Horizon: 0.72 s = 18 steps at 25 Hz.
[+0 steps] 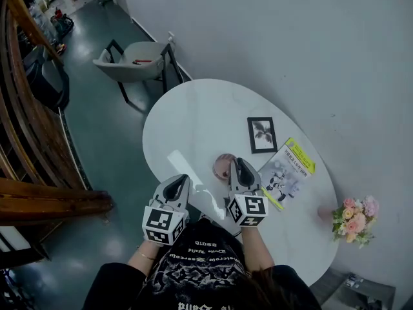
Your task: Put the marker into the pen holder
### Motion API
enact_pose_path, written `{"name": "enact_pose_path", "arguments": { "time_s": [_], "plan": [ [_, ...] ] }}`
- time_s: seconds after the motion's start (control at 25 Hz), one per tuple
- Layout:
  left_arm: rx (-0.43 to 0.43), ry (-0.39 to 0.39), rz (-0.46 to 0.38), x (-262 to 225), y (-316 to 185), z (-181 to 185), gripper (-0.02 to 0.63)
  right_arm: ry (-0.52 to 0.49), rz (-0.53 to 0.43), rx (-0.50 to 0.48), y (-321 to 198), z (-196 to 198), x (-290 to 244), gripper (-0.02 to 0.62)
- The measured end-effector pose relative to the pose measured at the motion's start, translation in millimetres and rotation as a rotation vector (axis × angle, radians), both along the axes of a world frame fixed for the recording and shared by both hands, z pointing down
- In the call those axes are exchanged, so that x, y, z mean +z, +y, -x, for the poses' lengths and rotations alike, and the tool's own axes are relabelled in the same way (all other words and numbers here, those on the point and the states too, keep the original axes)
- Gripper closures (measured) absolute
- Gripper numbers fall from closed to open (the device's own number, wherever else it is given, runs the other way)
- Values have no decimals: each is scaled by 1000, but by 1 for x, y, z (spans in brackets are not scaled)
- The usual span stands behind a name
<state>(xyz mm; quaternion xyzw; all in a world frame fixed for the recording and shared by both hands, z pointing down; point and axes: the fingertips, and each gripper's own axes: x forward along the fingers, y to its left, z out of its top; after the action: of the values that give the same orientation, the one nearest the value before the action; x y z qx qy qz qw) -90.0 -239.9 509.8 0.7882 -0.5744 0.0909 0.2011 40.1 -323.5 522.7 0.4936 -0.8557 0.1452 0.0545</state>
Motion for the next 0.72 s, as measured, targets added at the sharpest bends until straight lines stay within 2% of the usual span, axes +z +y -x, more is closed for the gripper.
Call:
{"name": "enact_pose_path", "arguments": {
  "time_s": [0.72],
  "plan": [
    [10, -5, 7, 3, -1, 1, 581, 30, 9, -12, 2, 4, 9, 508]
  ]
}}
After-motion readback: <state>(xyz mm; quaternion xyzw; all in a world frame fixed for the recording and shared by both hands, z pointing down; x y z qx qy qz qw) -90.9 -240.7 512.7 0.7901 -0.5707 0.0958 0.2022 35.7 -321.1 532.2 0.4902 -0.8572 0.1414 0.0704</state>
